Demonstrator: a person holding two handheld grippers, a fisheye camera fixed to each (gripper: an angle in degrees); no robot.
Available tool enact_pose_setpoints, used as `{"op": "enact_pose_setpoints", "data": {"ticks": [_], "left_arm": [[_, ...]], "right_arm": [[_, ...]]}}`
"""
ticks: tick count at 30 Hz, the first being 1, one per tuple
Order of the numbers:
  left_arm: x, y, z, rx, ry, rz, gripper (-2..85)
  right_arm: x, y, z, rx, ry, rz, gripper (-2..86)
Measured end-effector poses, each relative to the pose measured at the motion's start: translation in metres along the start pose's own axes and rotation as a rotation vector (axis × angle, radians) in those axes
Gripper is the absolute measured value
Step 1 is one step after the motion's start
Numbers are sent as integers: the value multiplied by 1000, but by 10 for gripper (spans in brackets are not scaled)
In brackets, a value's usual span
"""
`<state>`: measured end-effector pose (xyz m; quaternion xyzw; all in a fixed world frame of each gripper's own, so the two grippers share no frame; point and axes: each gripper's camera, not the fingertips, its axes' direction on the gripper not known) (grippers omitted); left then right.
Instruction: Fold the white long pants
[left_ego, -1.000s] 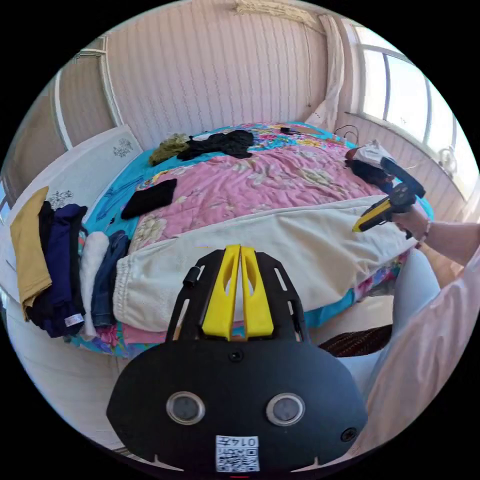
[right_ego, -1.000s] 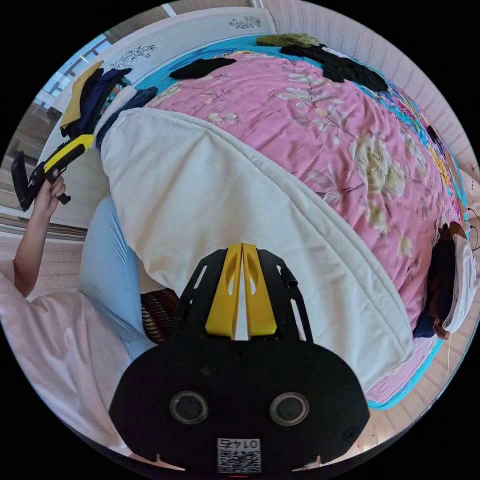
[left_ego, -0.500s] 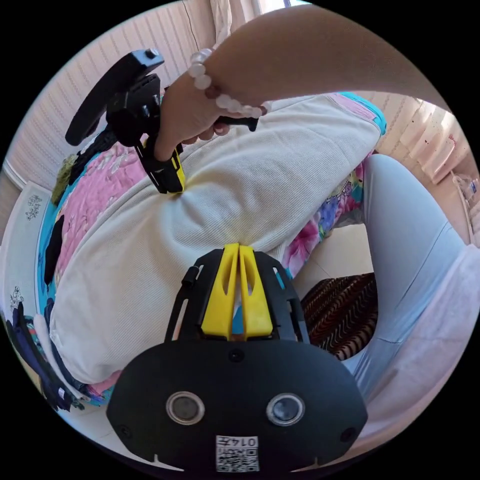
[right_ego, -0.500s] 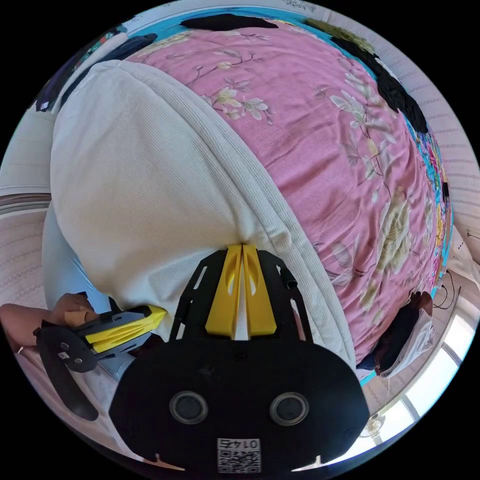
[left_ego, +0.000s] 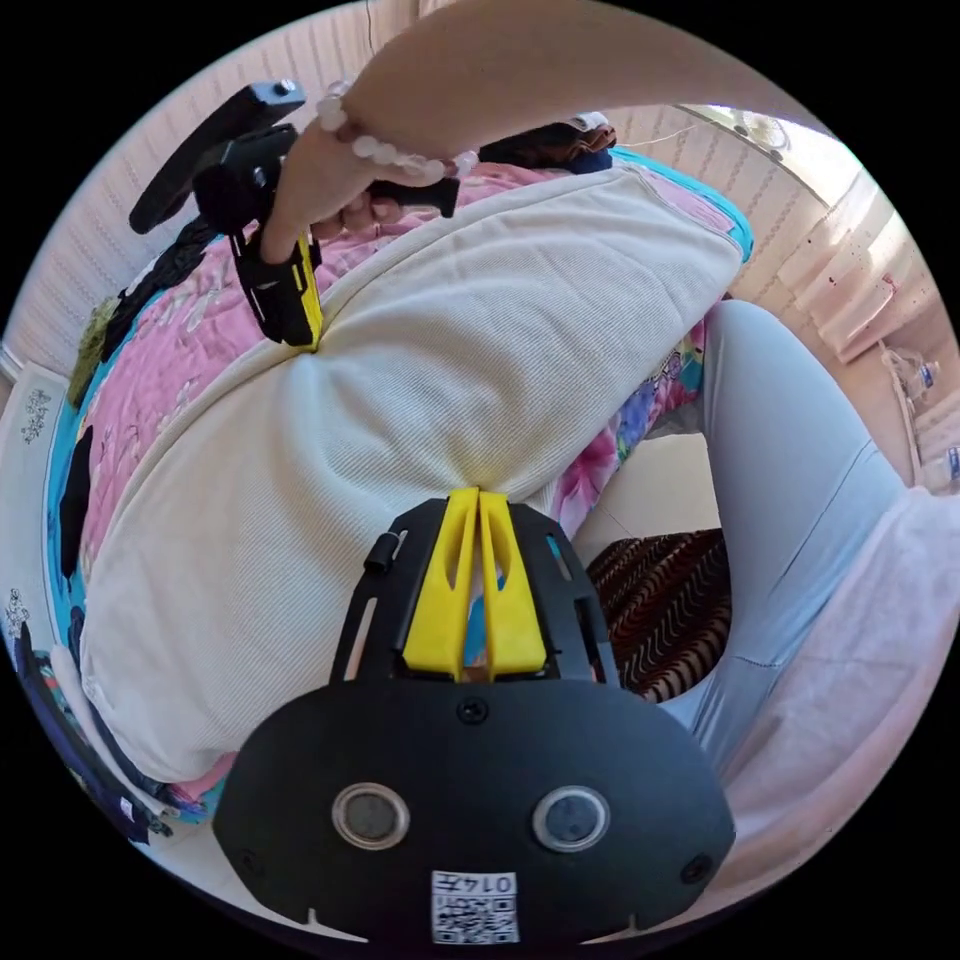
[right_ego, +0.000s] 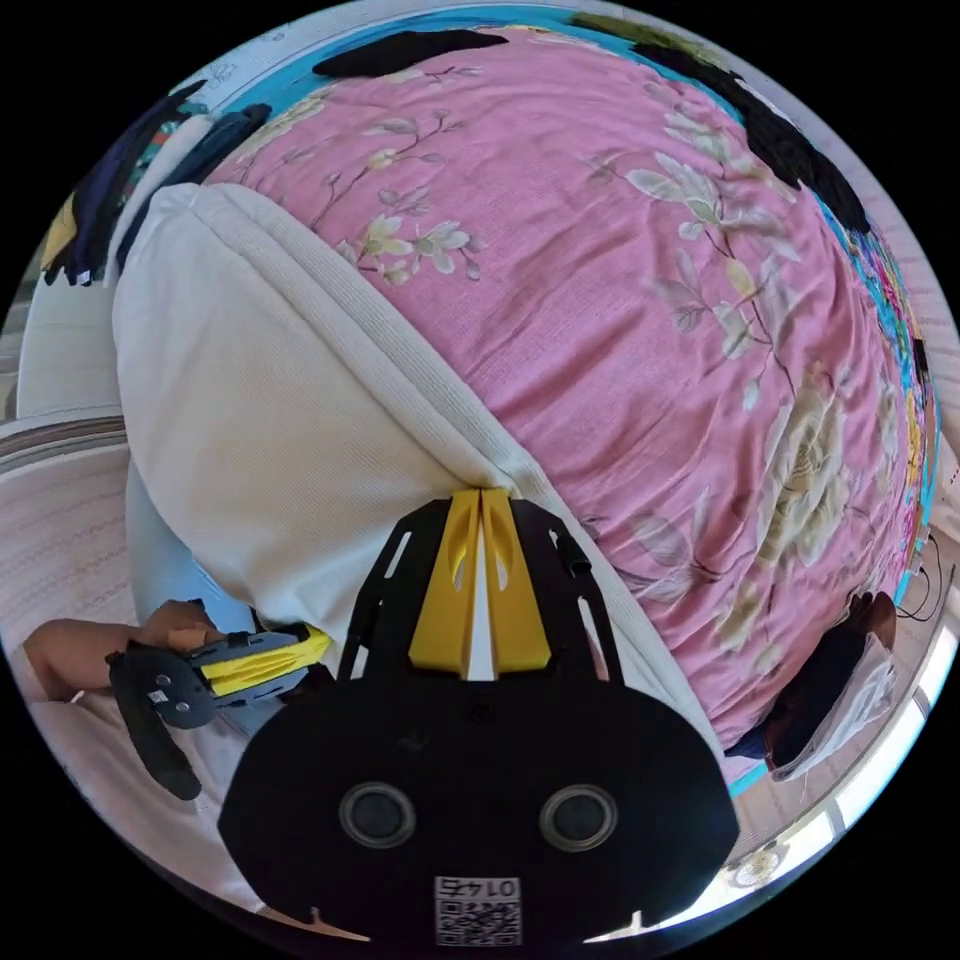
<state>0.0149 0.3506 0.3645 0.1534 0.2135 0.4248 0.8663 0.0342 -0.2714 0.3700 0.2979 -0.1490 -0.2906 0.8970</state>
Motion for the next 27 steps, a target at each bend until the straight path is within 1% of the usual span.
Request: {"op": "enact_pose_setpoints", "data": {"ticks": [1, 3, 4, 6, 7, 9, 10, 11, 12, 13, 14, 15, 17, 19, 21, 25, 27], "left_arm": [[-1, 1, 0, 5, 5, -9, -10], [1, 5, -6, 33, -23, -29, -10], [3, 5, -8, 46, -28, -21, -10], [10, -2, -15, 100, -22, 29, -10], [11, -6, -15, 109, -16, 36, -10], [12, -28, -12, 145, 45, 66, -9], [12, -35, -11, 157, 61, 76, -9], [14, -50, -6, 187, 82, 101, -8], [18, -67, 0, 212, 110, 155, -7], [20, -76, 3, 219, 117, 178, -6], [25, -96, 10, 217, 130, 206, -4], [29, -118, 18, 215, 152, 225, -1], [37, -151, 29, 224, 189, 256, 9], [45, -186, 41, 244, 234, 279, 38], [61, -236, 59, 238, 226, 297, 62], [94, -310, 91, 200, 228, 359, 90], [122, -357, 117, 158, 233, 431, 112]], "right_arm": [[5, 14, -11, 67, -15, 12, -9], [25, 89, -53, 308, -23, 121, -8], [30, 111, -62, 351, -24, 156, -8], [51, 202, -93, 467, -39, 296, -6], [58, 226, -101, 487, -40, 335, -5], [86, 322, -128, 542, -18, 515, 1], [94, 346, -134, 547, -3, 567, 5], [110, 393, -146, 551, 29, 677, 16], [125, 438, -158, 562, 51, 776, 33], [132, 459, -164, 573, 56, 817, 52], [145, 500, -174, 603, 66, 899, 89], [158, 535, -184, 628, 75, 977, 107], [176, 577, -196, 659, 59, 1063, 126], [193, 610, -206, 709, 15, 1134, 139], [216, 642, -217, 771, -61, 1196, 157], [243, 669, -233, 796, -132, 1231, 169], [258, 680, -243, 806, -190, 1236, 166]]}}
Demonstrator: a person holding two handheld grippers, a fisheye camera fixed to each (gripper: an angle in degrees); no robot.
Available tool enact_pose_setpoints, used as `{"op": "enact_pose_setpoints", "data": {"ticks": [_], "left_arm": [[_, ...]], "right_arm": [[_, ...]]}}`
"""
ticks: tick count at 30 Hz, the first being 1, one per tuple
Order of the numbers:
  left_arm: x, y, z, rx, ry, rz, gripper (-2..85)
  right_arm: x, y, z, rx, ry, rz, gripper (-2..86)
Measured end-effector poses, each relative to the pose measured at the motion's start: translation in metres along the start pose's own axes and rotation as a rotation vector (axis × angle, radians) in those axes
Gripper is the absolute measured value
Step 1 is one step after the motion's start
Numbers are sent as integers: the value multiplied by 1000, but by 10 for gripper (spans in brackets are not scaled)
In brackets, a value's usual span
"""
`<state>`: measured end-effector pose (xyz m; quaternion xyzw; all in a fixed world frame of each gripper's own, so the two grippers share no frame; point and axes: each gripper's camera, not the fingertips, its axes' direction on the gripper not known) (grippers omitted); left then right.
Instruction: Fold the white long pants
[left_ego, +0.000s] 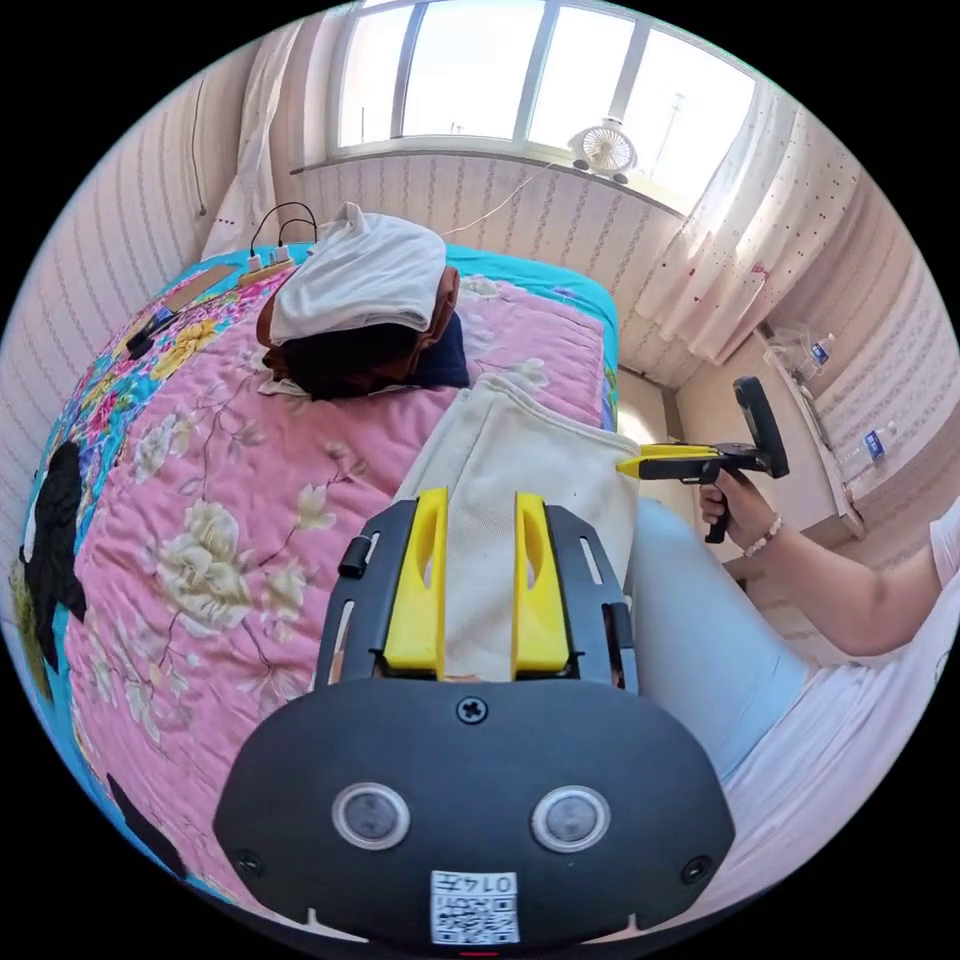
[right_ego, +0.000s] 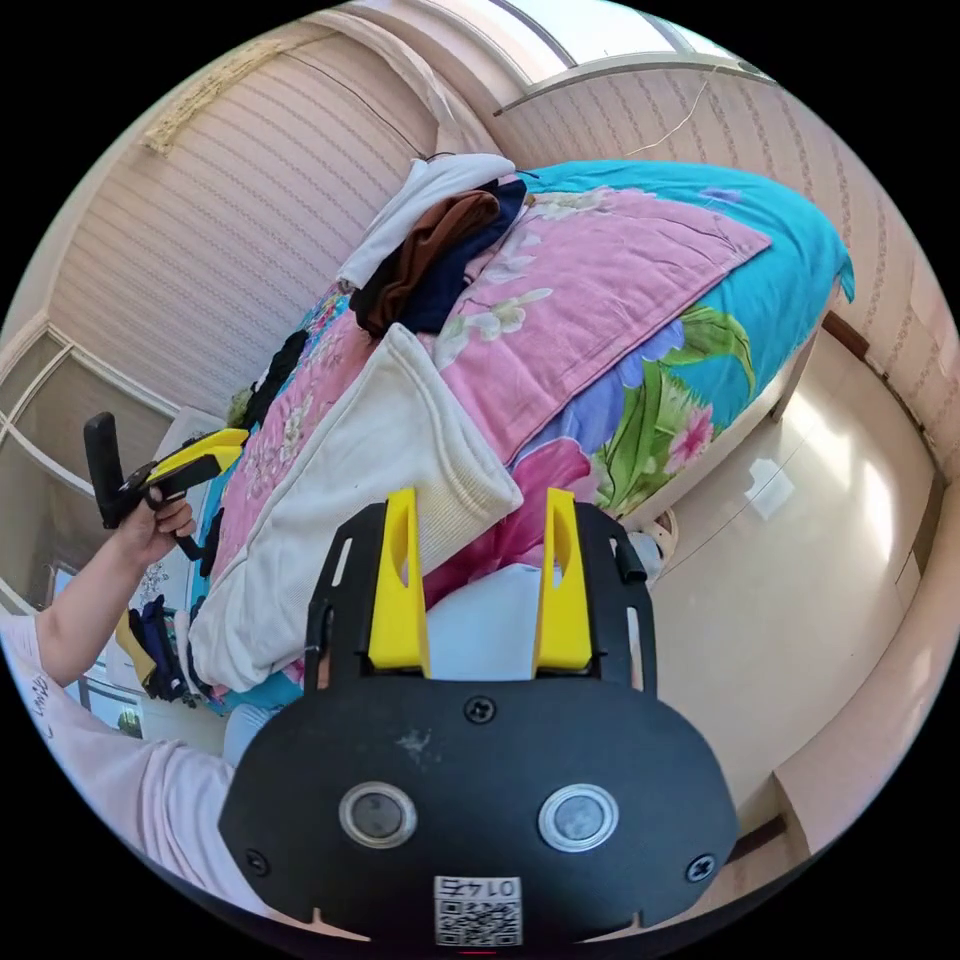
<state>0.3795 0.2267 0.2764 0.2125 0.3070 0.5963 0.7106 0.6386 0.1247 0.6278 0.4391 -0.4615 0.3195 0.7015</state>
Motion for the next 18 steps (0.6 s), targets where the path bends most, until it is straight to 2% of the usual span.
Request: {"op": "enact_pose_setpoints", "data": {"ticks": [5, 11, 14, 18], "left_arm": [[-11, -79, 77, -92, 30, 25, 139], [-18, -119, 177, -304, 12, 88, 140], [-30, -120, 187, -297, 85, 37, 112], [-34, -118, 174, -274, 120, 56, 46]], "right_arm": [[-4, -31, -8, -176, -37, -46, 159], [-17, -42, -49, -171, -4, -86, 135], [-24, -41, -73, -140, -66, -148, 96], [-39, -36, -100, -108, -53, -209, 74]]}}
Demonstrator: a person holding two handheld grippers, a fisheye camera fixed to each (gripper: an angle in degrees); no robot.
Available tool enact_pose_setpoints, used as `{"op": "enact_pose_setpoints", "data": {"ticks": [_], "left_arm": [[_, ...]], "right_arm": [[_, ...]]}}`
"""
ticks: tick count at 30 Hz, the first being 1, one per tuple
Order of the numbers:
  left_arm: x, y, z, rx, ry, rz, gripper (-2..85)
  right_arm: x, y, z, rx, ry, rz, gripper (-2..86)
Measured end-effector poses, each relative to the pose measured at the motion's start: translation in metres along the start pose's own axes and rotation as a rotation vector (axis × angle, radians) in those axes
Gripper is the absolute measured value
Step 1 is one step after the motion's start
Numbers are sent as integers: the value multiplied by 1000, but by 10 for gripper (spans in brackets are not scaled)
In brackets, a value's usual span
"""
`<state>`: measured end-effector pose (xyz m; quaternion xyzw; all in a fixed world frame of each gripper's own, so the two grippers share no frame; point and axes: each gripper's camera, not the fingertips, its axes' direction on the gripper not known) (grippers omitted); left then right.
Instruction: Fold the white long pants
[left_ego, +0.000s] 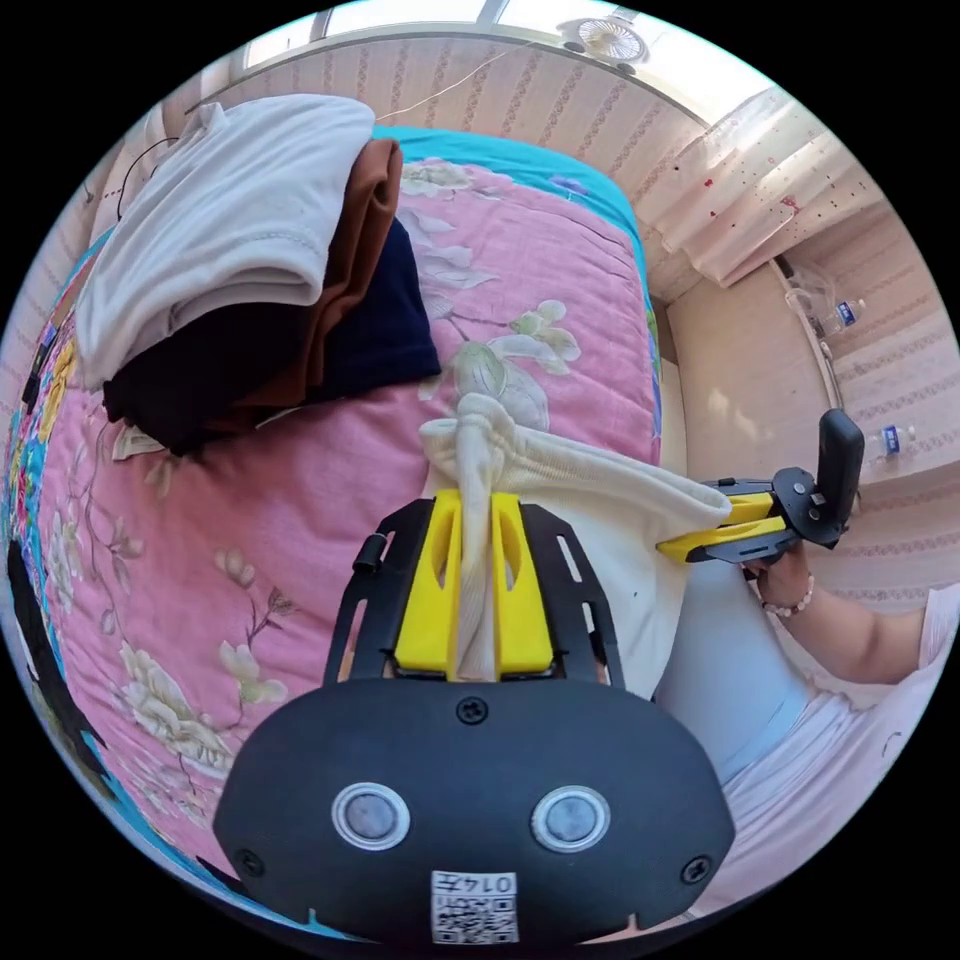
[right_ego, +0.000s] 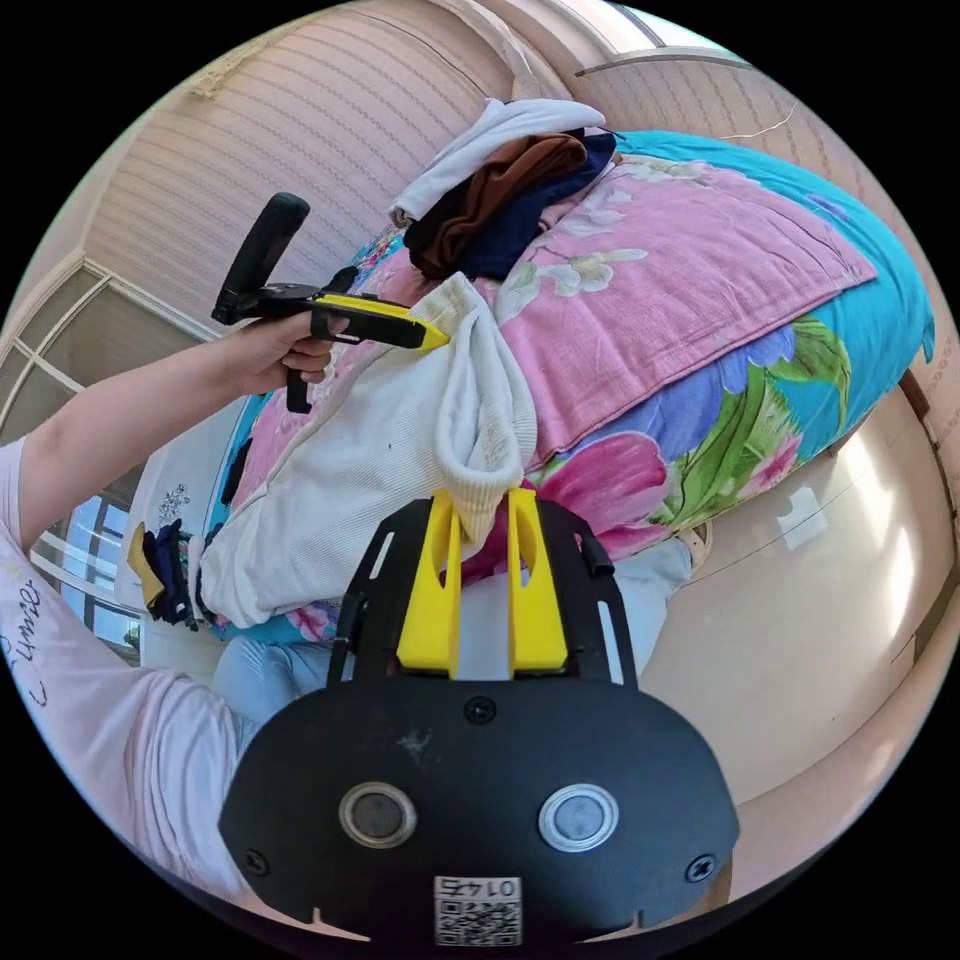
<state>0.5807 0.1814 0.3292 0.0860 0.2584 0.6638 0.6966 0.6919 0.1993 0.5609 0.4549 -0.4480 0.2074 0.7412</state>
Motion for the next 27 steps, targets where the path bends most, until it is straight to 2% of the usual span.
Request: {"op": "enact_pose_setpoints", "data": {"ticks": [7, 11, 15, 18, 21, 25, 27], "left_arm": [[0, 52, -81, 139, 65, 28, 40], [4, 107, -140, 213, 37, 27, 39], [0, 146, -191, 357, 29, -41, 39], [6, 126, -229, 445, -7, -56, 37], [17, 80, -253, 440, -59, -38, 32], [40, 26, -272, 420, -90, 25, 27], [55, -3, -299, 499, -6, 50, 27]], "right_arm": [[-50, 24, -49, 120, 33, -206, 46], [-88, 35, -81, 174, -143, -268, 42], [-123, 42, -106, 254, -183, -297, 38], [-114, 36, -125, 348, -320, -231, 36], [-96, 32, -145, 443, -420, -175, 34], [-93, 39, -167, 527, -364, -188, 31], [-83, 50, -189, 631, -330, -157, 31]]}}
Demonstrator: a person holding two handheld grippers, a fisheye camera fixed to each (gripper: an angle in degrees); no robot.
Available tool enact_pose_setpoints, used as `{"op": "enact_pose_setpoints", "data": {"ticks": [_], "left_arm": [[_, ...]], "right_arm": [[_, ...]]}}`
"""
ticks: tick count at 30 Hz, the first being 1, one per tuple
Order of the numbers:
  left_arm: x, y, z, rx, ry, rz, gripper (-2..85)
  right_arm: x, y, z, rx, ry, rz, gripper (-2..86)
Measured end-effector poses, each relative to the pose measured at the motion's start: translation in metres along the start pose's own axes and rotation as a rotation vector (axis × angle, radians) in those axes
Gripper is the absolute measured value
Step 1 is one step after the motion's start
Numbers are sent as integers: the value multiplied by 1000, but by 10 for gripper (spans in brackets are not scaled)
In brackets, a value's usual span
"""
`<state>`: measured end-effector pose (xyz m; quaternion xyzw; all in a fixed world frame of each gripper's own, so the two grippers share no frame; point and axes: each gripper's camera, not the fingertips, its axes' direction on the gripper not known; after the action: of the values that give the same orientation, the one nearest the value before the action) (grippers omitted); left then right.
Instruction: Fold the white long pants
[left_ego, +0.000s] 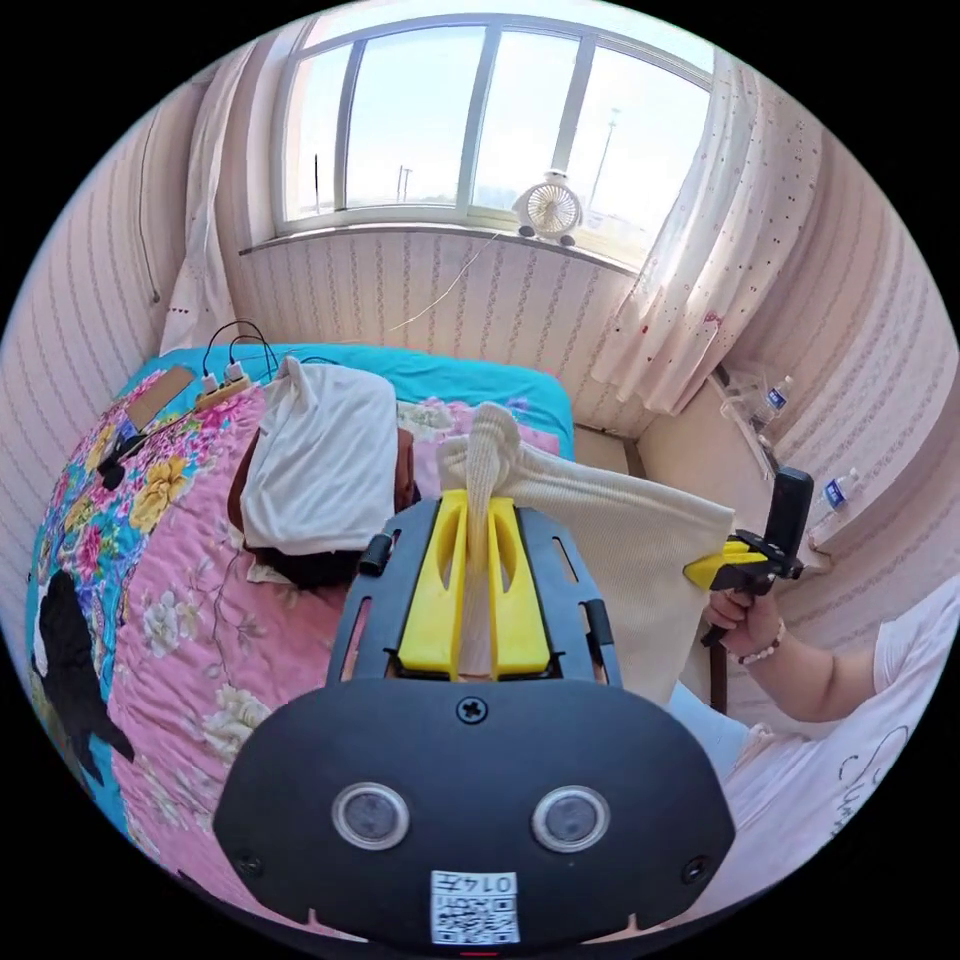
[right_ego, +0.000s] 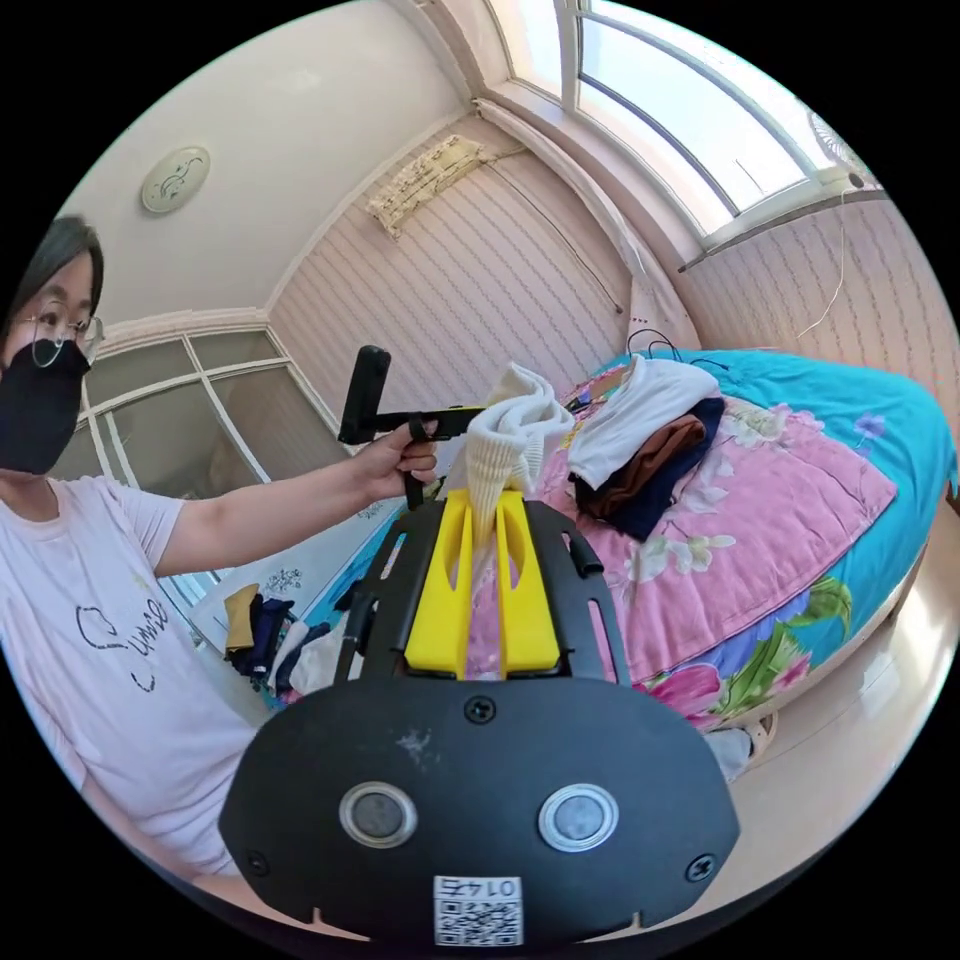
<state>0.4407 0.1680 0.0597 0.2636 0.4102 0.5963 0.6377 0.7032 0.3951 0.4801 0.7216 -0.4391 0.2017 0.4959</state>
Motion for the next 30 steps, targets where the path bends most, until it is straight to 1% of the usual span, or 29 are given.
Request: {"op": "enact_pose_setpoints", "data": {"ticks": [2, 4, 7, 10, 12, 13, 15, 17, 21, 22, 24, 26, 28, 30], "left_arm": [[13, -25, -16, 81, 75, 3, 29], [25, -38, -33, 100, 105, 11, 32], [31, -17, -63, 85, 72, 37, 36], [5, 43, -120, 111, 59, -32, 37], [-20, 106, -179, 136, 20, -113, 38], [-26, 123, -195, 140, 11, -142, 38], [-48, 193, -254, 138, -17, -287, 38], [-58, 242, -299, 132, -58, -376, 39], [-66, 343, -404, 219, -137, -543, 38], [-65, 355, -419, 228, -157, -554, 38], [-63, 396, -471, 237, -254, -589, 38], [-61, 426, -505, 233, -334, -623, 43], [-59, 464, -532, 214, -411, -713, 52], [-53, 531, -550, 146, -490, -882, 54]], "right_arm": [[1, -1, -22, 78, 25, 6, 31], [-5, 1, -36, 93, 77, -25, 32], [-28, 18, -23, -12, 134, -107, 33], [-54, 58, 23, -133, 10, -165, 34], [-78, 95, 77, -234, -132, -188, 35], [-86, 105, 92, -261, -166, -200, 35], [-120, 147, 157, -380, -300, -258, 36], [-147, 180, 207, -473, -415, -296, 36], [-219, 264, 314, -647, -605, -406, 38], [-230, 276, 328, -665, -622, -423, 38], [-272, 327, 384, -737, -679, -479, 40], [-303, 369, 424, -788, -695, -522, 44], [-331, 419, 462, -850, -687, -584, 51], [-354, 503, 518, -1024, -661, -688, 68]]}}
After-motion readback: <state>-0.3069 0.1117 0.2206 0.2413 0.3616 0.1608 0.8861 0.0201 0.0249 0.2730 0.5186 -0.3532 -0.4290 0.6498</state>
